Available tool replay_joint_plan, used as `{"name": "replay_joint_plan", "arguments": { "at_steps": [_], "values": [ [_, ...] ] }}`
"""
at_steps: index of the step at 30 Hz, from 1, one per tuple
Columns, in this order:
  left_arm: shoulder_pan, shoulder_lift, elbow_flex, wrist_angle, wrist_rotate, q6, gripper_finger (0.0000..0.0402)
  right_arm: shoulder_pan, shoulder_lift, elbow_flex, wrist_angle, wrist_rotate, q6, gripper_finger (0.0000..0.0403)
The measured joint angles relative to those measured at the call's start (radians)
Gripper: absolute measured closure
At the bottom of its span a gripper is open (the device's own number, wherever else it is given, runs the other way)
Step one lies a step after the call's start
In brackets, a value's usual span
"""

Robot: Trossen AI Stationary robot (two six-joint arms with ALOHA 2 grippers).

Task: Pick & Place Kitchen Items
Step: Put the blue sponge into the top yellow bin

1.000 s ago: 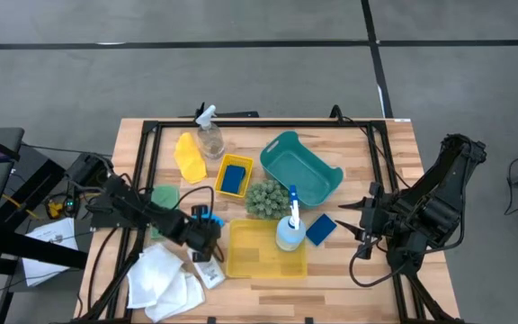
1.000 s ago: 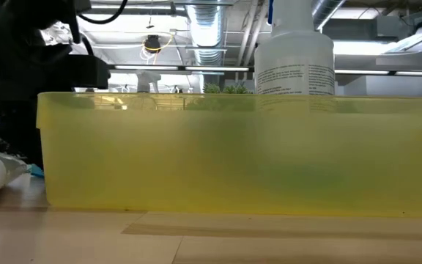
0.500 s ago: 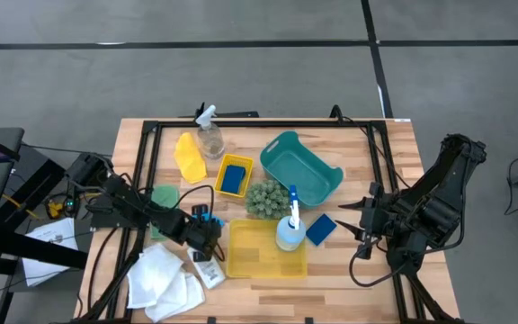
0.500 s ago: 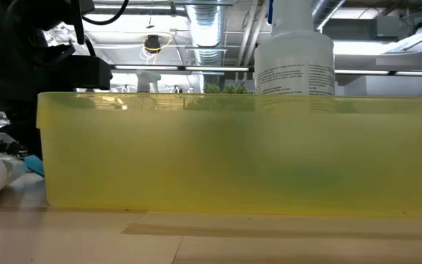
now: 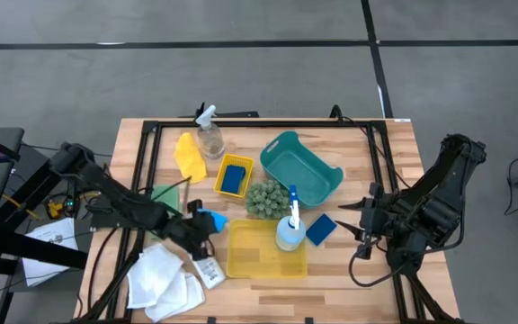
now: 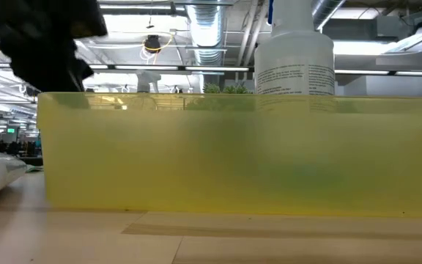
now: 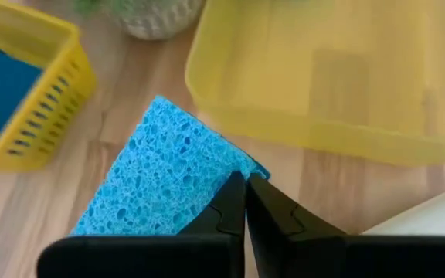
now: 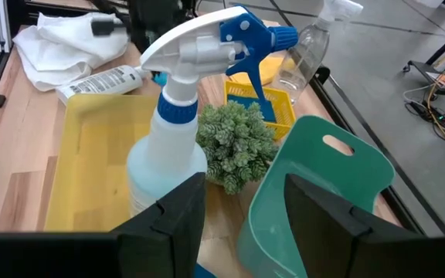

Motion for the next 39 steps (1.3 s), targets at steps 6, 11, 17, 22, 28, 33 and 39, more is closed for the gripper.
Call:
{"name": "replay_joint_plan", "arguments": {
  "at_steps": [6, 11, 17, 22, 28, 33, 39],
  "values": [
    [-0.084, -0.188, -0.17, 0.162, -0.13, -0.117, 0.0401, 0.002, 0.011, -0.001, -0.003, -0.017, -0.001, 0.0235],
    [-0.156, -0.345, -0.41, 0.57, -0.274, -0.12, 0.0401, 0.004, 0.011, -0.001, -0.003, -0.016, -0.001, 0.0235],
    [-0.212, -0.383, -0.678, 1.028, -0.417, -0.142, 0.0401, 0.022, 0.012, -0.001, -0.004, -0.016, 0.001, 0.0235],
    [-0.23, -0.362, -0.679, 1.041, -0.444, -0.128, 0.0401, 0.028, 0.012, -0.001, -0.011, -0.006, 0.02, 0.0235],
    [-0.23, -0.356, -0.679, 1.043, -0.434, -0.123, 0.0401, 0.028, 0.012, -0.001, -0.023, 0.009, 0.021, 0.0235],
    [-0.23, -0.356, -0.679, 1.059, -0.409, -0.076, 0.0401, 0.025, 0.012, -0.001, -0.023, 0.011, 0.019, 0.0235],
    [-0.23, -0.356, -0.679, 1.239, -0.237, 0.091, 0.0401, 0.024, 0.012, 0.0, -0.023, 0.011, 0.016, 0.0235]
  ]
}}
